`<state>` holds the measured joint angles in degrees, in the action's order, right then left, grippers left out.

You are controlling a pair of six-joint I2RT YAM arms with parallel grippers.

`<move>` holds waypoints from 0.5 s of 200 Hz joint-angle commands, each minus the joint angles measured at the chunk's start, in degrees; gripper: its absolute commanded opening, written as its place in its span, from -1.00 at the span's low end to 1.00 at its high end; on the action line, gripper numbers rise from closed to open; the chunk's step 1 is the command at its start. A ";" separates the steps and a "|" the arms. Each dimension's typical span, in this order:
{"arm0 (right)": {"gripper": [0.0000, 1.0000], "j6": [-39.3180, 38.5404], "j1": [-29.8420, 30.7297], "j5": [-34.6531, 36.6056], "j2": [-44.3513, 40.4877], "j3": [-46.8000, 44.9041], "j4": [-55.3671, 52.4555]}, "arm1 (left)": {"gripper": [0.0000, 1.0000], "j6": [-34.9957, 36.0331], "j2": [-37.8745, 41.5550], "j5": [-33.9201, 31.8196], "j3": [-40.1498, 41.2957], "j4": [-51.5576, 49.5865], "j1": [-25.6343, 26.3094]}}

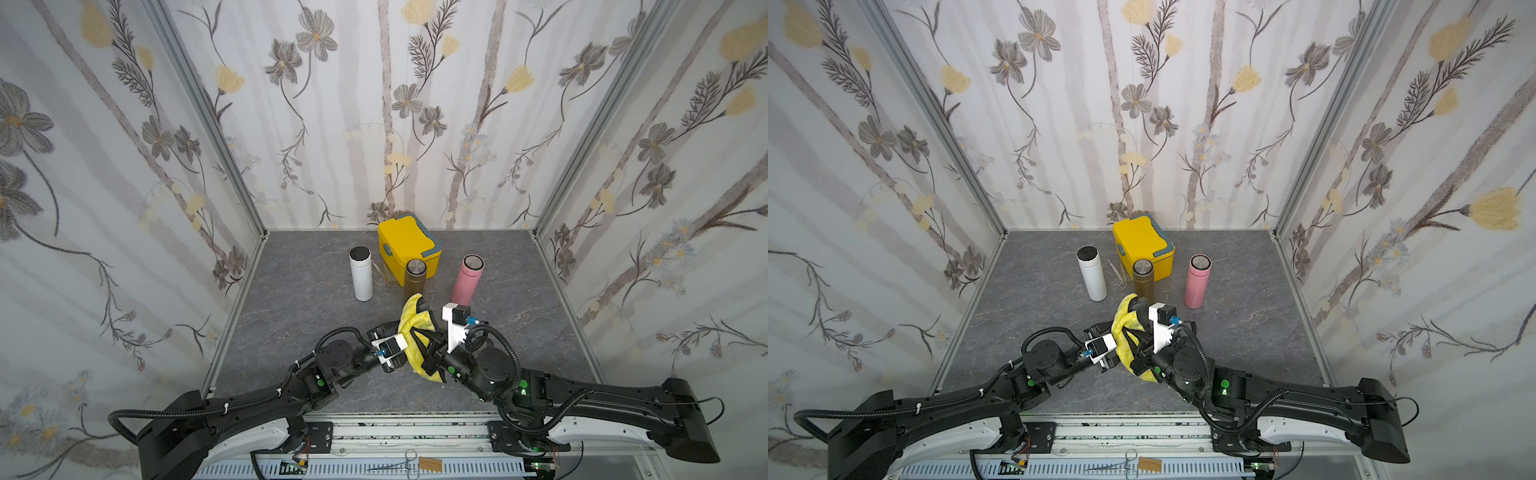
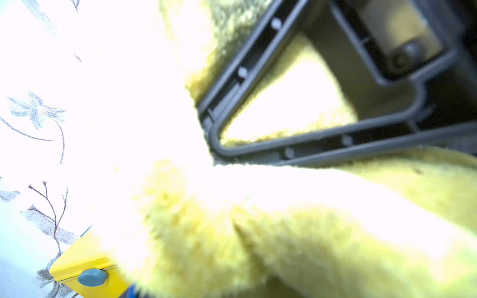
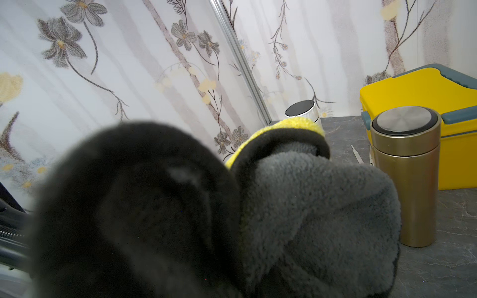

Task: Wipe the surface of the thermos
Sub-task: Wipe the dirt from the surface of the thermos.

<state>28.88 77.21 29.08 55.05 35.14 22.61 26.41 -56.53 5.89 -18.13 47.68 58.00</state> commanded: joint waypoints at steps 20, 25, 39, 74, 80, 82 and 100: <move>-1.00 1.05 1.89 -1.39 6.79 3.38 -9.60 | -1.00 -0.27 0.44 3.16 -1.10 13.23 0.29; -1.00 1.17 1.75 -0.72 6.33 3.15 -9.56 | -1.00 -0.33 0.41 3.20 -1.12 13.22 0.29; -1.00 1.51 0.32 1.34 3.43 1.07 -8.86 | -1.00 -0.40 0.53 3.41 -1.12 13.14 0.27; -1.00 1.21 -3.59 -1.43 -0.88 -2.25 -7.47 | -1.00 -0.68 0.69 3.67 -1.15 13.14 0.27; -1.00 0.87 -3.23 -3.20 0.56 -1.54 -7.20 | -1.00 -0.71 0.70 3.77 -1.14 13.14 0.28; -1.00 0.83 -2.99 -3.58 1.15 -1.21 -7.27 | -1.00 -0.74 0.72 3.78 -1.17 13.14 0.28; -1.00 0.55 0.50 -3.41 6.81 2.45 -8.25 | -1.00 -0.75 0.68 3.78 -1.21 13.08 0.27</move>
<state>30.30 74.98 27.97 56.55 35.05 22.61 25.19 -56.55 5.78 -18.15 45.17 57.98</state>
